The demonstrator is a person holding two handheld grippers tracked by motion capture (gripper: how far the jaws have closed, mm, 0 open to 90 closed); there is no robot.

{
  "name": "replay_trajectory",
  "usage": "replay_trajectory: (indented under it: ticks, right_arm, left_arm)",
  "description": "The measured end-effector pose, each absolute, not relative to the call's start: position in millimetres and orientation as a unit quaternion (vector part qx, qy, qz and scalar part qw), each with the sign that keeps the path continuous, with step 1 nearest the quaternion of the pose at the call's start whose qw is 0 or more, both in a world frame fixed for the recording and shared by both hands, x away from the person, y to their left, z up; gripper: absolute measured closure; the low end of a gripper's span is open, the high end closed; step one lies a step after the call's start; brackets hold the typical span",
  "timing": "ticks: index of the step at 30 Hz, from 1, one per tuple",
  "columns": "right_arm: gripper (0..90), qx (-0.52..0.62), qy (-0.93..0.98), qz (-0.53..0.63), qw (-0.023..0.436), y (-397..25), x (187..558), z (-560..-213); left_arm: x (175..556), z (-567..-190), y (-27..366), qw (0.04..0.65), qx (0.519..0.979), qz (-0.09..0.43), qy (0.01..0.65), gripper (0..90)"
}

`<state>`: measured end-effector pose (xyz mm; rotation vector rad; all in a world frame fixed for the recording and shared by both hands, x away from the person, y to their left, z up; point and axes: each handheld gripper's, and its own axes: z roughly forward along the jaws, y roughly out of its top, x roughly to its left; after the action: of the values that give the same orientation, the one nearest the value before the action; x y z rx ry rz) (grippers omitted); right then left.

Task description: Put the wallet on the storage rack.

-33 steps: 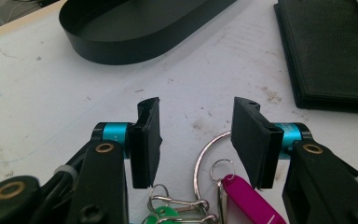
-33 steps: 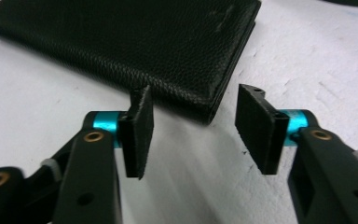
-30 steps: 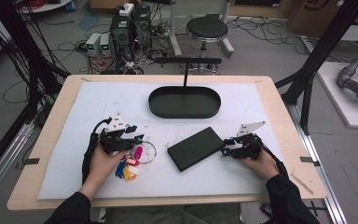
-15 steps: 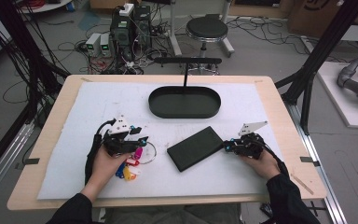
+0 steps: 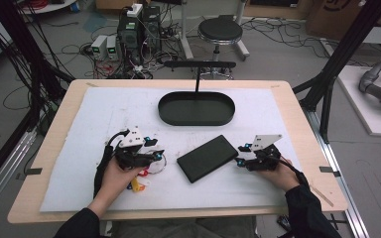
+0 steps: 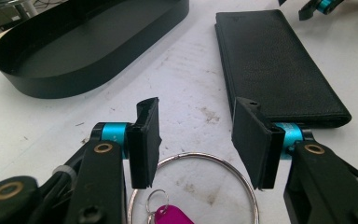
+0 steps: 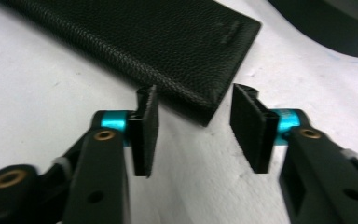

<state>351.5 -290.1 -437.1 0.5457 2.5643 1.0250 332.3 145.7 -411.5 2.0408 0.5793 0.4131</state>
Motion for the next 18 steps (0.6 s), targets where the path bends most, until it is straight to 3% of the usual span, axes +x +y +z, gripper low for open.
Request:
replay_trajectory:
  ticks: [3, 8, 10, 18]
  right_arm:
    - [46.5, 0.173, 0.898, 0.362, 0.179, -286.3, 352.2, -438.6]
    - [49.2, 0.158, 0.906, 0.352, 0.174, -284.0, 356.7, -444.8]
    - [56.2, 0.149, 0.908, 0.348, 0.183, -282.4, 356.3, -447.1]
    - [70.1, 0.142, 0.908, 0.341, 0.198, -282.7, 354.1, -446.7]
  left_arm:
    - [332.1, -411.8, 145.7, 0.475, 0.831, 0.166, 0.237, 51.5]
    - [332.6, -412.4, 145.1, 0.476, 0.832, 0.162, 0.236, 51.4]
    - [332.1, -413.1, 143.0, 0.476, 0.833, 0.157, 0.234, 51.5]
    - [331.0, -413.6, 137.4, 0.475, 0.837, 0.152, 0.227, 51.5]
